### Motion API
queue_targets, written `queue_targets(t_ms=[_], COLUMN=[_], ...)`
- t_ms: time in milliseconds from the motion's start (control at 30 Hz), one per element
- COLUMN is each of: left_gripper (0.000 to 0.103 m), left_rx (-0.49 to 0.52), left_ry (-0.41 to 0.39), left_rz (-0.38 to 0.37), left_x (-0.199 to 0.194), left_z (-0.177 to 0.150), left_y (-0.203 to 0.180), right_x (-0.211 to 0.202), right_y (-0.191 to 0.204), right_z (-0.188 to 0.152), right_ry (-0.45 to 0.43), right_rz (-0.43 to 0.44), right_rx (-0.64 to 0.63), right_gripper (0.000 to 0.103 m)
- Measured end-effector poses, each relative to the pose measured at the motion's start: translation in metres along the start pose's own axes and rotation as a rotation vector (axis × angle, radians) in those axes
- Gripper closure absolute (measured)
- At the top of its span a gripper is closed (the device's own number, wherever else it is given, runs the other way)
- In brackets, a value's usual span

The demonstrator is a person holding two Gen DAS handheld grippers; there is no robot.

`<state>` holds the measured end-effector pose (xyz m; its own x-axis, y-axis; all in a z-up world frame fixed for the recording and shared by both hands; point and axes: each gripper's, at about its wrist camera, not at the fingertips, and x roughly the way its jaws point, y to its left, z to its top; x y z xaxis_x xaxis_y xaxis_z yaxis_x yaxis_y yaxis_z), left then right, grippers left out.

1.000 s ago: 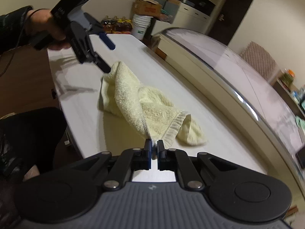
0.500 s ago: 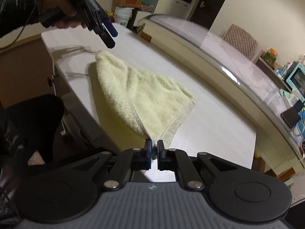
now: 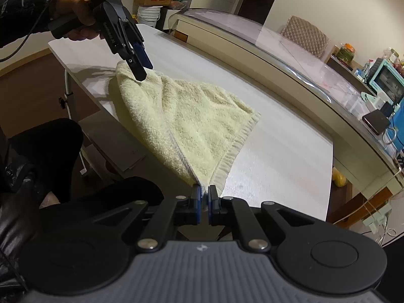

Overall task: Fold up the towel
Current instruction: 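Close the left gripper on another corner of the towel, then lift the towel with both grippers and stretch it open between them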

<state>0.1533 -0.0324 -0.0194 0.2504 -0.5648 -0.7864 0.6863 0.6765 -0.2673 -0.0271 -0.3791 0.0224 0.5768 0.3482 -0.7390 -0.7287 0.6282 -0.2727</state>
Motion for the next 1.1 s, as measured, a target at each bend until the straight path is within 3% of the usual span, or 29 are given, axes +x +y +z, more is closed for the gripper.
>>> queue_targets(t_ms=[100,233,267,467,633,900,1000,1100], left_gripper=[0.064,0.093,0.095,0.096,0.096,0.096,0.096,0.096], left_rx=[-0.014,-0.026,-0.026,-0.021,-0.009,0.039,0.069,0.102], left_ry=[0.033,0.042,0.033,-0.050,-0.140,-0.292,-0.364,-0.418], left_rz=[-0.011,-0.050,-0.064,-0.007,0.093,0.279,0.326,0.361], left_x=[0.004,0.003,-0.002,-0.045,-0.079,-0.143,-0.175,-0.198], left_z=[0.003,0.006,0.006,0.003,0.032,0.117,0.135,0.131], left_y=[0.010,0.013,0.011,0.000,0.018,0.059,0.051,0.029], right_x=[0.001,0.000,-0.001,-0.010,-0.006,0.025,0.015,-0.003], right_y=[0.000,-0.003,-0.004,-0.022,-0.042,-0.121,-0.140,-0.142], right_z=[-0.003,-0.005,-0.004,0.010,0.043,0.154,0.186,0.200], right_ry=[-0.004,-0.014,-0.018,-0.060,-0.100,-0.228,-0.294,-0.349], right_rz=[0.005,0.017,0.021,0.043,0.043,-0.102,-0.177,-0.209], right_rx=[0.009,0.033,0.040,0.059,0.009,-0.106,-0.148,-0.167], right_gripper=[0.097,0.097,0.097,0.097,0.098,0.098,0.098,0.098])
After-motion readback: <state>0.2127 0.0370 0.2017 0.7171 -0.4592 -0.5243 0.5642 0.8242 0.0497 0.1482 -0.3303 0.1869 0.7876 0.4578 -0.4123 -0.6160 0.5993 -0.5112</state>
